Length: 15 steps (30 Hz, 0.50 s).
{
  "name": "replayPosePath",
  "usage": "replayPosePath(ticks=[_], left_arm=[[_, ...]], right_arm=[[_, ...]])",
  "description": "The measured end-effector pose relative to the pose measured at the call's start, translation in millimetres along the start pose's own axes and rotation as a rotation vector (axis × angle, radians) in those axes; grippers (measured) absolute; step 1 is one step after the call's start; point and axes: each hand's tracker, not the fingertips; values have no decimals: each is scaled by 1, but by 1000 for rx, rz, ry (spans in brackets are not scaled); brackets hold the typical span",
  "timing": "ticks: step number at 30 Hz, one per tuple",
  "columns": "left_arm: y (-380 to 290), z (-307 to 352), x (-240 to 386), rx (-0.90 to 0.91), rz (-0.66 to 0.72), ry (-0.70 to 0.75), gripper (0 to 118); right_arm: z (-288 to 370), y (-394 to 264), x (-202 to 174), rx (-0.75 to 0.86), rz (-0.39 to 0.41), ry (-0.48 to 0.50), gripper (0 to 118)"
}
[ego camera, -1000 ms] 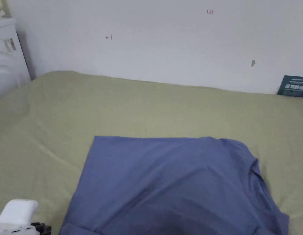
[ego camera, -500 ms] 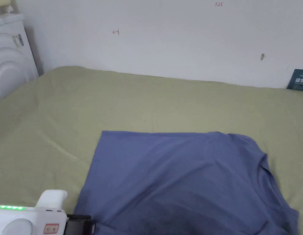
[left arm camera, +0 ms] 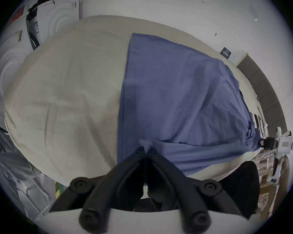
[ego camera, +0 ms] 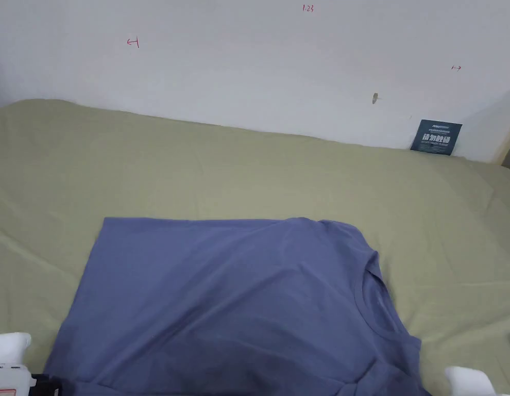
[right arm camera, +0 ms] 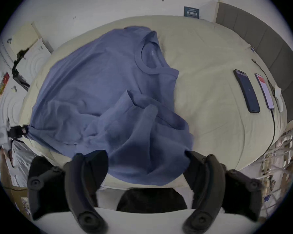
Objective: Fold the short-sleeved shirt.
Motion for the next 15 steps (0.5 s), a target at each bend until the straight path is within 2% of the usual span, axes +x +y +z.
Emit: replayPosePath(ticks=[1, 2, 3, 8, 10, 15], left_arm=[[-1, 1, 1, -2, -2, 3, 2], [2, 0, -1, -4, -4, 4, 2], [1, 1, 0, -2, -4, 4, 2], [0, 12, 2, 16, -9, 7, 2], [1, 16, 1, 27, -13, 7, 2], [16, 35, -1, 61, 13, -22, 2]], right_arm=[[-4, -1, -1, -21, 37, -25, 63], [-5, -2, -4, -26, 65, -53, 23], [-6, -4, -7, -20, 106, -87, 3], [9, -12, -9, 36, 87, -69, 3], [21, -7, -7, 85, 62, -52, 3], [45, 22, -7, 131, 54, -11, 3]])
